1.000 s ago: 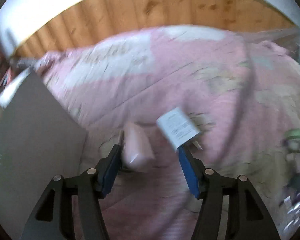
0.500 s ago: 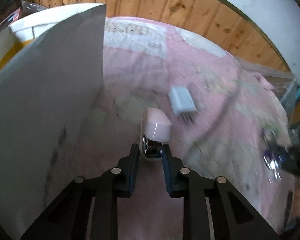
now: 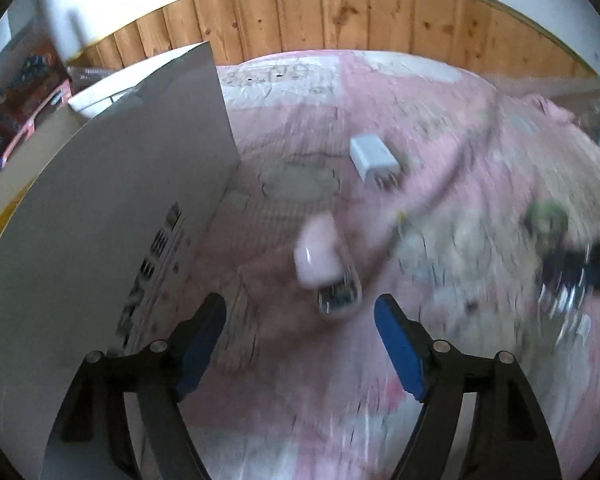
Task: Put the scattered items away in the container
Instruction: 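Grasp the purple toy figure with the right gripper while the left gripper grasps the pink stapler, then lift the pink stapler and purple toy figure with both grippers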
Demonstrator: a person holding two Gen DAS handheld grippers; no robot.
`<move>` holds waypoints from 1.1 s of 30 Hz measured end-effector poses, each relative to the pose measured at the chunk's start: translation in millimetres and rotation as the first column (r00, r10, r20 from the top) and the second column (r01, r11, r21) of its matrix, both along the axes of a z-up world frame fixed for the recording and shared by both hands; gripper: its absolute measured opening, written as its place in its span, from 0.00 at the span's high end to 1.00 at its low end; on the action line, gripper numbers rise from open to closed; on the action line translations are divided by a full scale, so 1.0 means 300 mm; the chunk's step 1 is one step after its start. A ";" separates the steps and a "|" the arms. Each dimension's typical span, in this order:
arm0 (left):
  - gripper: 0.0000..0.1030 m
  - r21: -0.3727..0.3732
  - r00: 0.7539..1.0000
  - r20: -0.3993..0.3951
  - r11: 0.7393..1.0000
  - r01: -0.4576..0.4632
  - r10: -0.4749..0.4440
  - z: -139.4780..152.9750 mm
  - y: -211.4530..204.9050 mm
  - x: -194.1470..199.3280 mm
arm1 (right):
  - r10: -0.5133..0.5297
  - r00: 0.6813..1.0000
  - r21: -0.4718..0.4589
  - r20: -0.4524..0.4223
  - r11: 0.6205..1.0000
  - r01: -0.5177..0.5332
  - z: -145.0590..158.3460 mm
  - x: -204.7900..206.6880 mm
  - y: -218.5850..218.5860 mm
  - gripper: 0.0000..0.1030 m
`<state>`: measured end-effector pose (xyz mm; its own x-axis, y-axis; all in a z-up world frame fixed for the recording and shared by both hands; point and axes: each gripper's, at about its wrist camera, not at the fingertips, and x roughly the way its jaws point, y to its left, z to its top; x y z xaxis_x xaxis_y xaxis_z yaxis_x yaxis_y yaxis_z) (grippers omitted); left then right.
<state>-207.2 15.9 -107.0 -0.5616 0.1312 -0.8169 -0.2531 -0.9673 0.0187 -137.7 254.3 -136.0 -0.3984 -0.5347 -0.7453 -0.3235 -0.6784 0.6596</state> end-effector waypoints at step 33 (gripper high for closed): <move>0.85 0.188 0.970 0.165 0.971 0.148 -0.180 0.070 -0.191 0.405 | 0.012 0.990 0.080 -0.141 0.997 -0.001 0.164 0.213 -0.168 0.84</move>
<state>-85.6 -41.5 -85.8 -0.3668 0.3571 -0.8590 -0.3921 -0.8967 -0.2053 -73.7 204.0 -86.7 -0.4994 -0.4791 -0.7218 -0.2264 -0.7320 0.6425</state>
